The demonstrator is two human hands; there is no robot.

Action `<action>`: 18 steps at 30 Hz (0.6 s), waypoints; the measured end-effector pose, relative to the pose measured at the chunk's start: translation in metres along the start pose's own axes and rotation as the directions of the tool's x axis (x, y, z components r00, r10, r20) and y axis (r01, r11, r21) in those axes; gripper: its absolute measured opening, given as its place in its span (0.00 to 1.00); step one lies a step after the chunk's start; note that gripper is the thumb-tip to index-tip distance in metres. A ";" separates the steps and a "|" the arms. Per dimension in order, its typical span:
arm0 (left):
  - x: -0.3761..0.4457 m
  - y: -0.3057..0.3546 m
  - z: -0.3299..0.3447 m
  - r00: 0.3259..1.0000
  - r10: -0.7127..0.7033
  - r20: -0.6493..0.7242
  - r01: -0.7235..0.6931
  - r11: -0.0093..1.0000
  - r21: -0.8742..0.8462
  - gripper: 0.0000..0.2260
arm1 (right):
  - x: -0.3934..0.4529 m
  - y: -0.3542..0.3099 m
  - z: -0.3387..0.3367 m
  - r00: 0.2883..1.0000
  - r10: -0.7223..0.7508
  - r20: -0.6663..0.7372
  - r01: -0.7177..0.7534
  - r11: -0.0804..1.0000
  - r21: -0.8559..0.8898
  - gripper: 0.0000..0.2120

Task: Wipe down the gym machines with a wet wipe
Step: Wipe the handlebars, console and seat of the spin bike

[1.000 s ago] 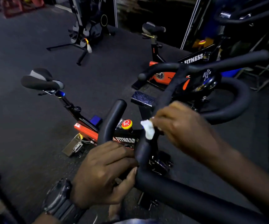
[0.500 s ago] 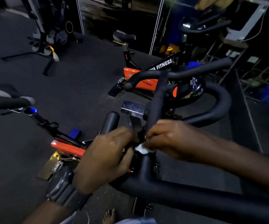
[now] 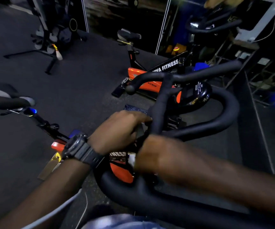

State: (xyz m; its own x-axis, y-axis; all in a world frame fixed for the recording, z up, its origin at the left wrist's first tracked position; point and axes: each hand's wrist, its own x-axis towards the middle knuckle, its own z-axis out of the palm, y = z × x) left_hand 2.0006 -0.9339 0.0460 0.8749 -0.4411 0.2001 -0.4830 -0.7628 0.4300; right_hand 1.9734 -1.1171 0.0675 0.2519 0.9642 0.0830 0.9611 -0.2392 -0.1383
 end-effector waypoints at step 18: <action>0.024 -0.024 0.002 0.990 0.137 -0.020 -0.138 0.975 -0.171 0.11 | -0.036 0.003 -0.016 0.989 0.148 0.025 -0.149 0.988 0.043 0.08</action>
State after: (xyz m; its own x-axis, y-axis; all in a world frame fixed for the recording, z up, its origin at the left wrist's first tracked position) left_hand 2.0330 -0.9274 0.0387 0.8009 -0.5322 0.2744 -0.5859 -0.6020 0.5425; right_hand 1.9689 -1.1542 0.0802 0.3886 0.9207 0.0368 0.9070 -0.3752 -0.1914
